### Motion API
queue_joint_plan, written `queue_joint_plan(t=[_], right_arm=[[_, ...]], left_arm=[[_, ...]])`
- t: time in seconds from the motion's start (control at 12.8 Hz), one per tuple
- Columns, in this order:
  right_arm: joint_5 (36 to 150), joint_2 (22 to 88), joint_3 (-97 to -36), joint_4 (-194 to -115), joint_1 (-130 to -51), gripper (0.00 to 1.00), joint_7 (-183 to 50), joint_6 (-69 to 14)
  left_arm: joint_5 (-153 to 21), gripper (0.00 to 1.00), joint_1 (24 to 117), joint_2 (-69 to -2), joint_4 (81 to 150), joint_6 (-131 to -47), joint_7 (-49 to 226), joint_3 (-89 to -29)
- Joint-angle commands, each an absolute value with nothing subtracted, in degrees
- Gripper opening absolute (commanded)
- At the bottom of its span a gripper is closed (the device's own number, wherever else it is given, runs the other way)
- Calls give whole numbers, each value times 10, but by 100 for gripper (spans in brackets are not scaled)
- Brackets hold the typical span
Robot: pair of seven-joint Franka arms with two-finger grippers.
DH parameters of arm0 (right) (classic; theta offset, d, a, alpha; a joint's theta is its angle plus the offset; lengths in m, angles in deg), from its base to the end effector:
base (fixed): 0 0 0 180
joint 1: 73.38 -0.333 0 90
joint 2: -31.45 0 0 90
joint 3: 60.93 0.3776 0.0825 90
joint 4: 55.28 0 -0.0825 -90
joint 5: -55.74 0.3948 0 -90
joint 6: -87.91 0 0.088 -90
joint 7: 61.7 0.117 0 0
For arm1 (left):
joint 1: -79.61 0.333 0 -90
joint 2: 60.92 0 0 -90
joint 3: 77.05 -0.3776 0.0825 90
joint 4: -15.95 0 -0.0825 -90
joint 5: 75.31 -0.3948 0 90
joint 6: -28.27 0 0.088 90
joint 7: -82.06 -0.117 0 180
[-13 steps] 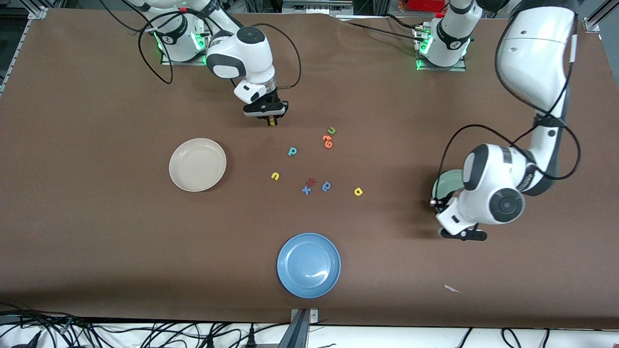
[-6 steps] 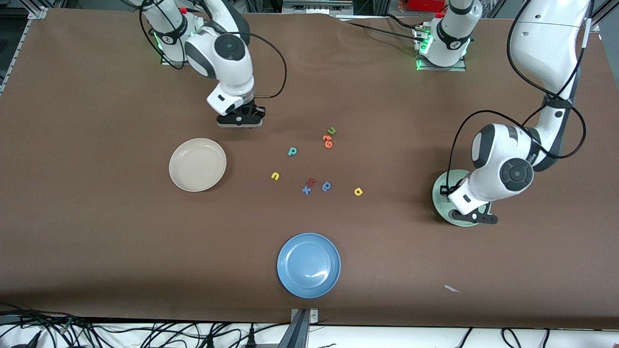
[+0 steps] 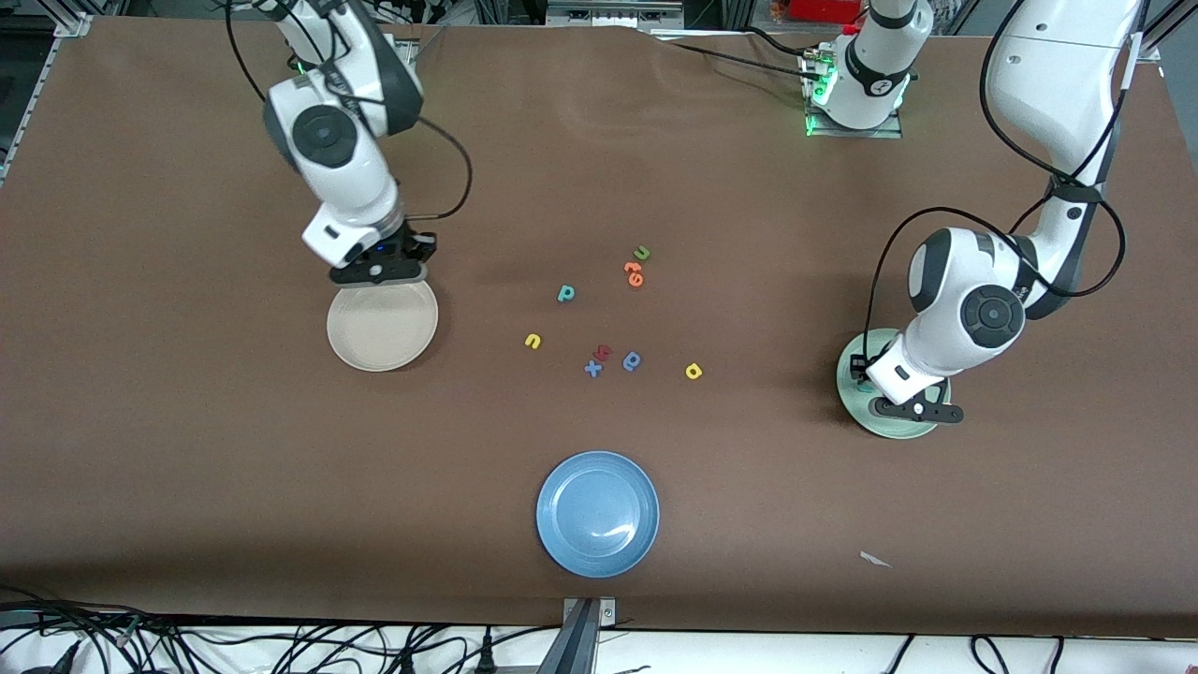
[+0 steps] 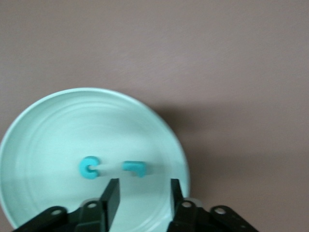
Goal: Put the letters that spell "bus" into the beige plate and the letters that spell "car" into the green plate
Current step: 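Release the r on the green plate and the s on the white plate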
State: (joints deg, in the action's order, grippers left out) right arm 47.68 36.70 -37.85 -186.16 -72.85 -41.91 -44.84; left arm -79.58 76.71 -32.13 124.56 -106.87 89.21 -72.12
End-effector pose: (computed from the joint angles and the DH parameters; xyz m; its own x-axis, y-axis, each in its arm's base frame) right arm 0.4922 0.1986 0.3559 0.9892 0.1441 -0.0287 0.1459 -0.9863 0.0766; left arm 0.6602 -0.0848 0.2701 0.9978 -0.0556 -0.0356 -0.0561 -0.9983 -0.0137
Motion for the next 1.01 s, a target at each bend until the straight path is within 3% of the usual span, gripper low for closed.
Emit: queue_joint_plan(t=[0.0,0.31,0.39,0.55,0.62,0.78,0.94], right_arm=[[490,386,-414,-1849,-729,0,-484,-445],[489,458,-448,-1834,-729,2,-505,-528],[486,477,-452,-1821,-729,14,-504,-533],[486,509,-460,-1792,-729,59,-498,-533],[491,510,-460,-1786,-730,73,-496,-531],[492,504,-459,-1774,-730,79,-476,-517],[493,505,-454,-1740,-736,79,-428,-473]], left_arm=[[-795,100,753,-314,1228,-1057,1032,-665],[-798,100,666,-256,1154,-1056,1222,-652],[-798,100,654,-243,1141,-1055,1259,-652],[-801,100,624,-209,1103,-1045,1327,-654],[-802,100,608,-188,1077,-1029,1357,-658],[-802,100,601,-165,1044,-1008,1381,-661],[-802,97,600,-155,1042,-1008,1390,-661]])
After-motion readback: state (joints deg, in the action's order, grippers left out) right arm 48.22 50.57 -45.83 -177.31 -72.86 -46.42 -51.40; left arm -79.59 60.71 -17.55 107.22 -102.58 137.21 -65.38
